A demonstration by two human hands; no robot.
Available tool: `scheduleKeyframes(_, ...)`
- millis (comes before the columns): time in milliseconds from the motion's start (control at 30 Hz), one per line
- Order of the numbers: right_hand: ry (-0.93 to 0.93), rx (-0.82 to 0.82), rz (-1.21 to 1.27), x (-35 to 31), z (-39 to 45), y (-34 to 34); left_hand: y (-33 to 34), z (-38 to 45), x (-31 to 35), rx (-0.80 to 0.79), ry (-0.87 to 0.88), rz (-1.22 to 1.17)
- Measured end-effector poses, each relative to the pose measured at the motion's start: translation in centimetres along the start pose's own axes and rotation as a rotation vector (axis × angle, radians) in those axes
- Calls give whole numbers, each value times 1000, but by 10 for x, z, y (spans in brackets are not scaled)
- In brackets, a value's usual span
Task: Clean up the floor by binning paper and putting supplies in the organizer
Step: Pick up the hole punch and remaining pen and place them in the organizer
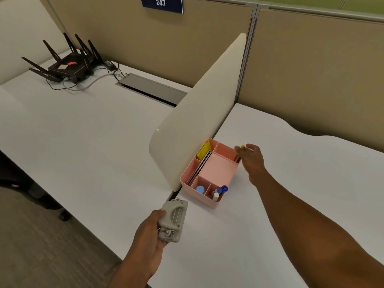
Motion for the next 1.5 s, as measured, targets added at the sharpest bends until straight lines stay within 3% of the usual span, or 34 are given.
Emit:
scheduleKeyframes(100, -7, 175, 73, -19, -23, -11, 7, 1, 4, -20, 3, 14)
scheduleKeyframes(167, -149, 314, 5, -29, -49, -15, 14, 3, 6, -29, 7, 13)
scheduleKeyframes(233, -267, 333, -68, -33, -80, -15, 22, 3, 10, -47, 14, 4)
scheduleKeyframes(400, -77, -242, -259, -34, -148, -4, 47, 2, 22, -133, 48, -63)
scheduleKeyframes(533, -49, -398, -433, -34, -176, 6, 63, 2, 27, -197, 89, -9)
scheduleKeyframes(800, -215, -204, -591, -49, -175, 9, 95, -1, 43, -245, 231, 170)
scheduleKeyframes(1000, -145, -120, -538, -66, -166, 13, 119, 9, 51, -155, 425, 404)
scheduleKeyframes(1200, 98, -156, -168, -70, -128, 4, 128, 21, 59, -238, 443, 505)
scheduleKeyframes(1400, 252, -50, -91, -57, -76, 2, 110, 37, 69, 54, 373, 490)
scheduleKeyframes(1500, 314, -59, -123, -41, -63, 12, 95, 39, 63, 120, 330, 473)
Point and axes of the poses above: each hand's wrist, its own z-axis towards the middle knuckle, its own y-axis out of the palm, x = y × z, the point moved 1 cm from there along z, towards the middle knuckle, and after that the axes turned 5 degrees about z, right-handed, at the moved point
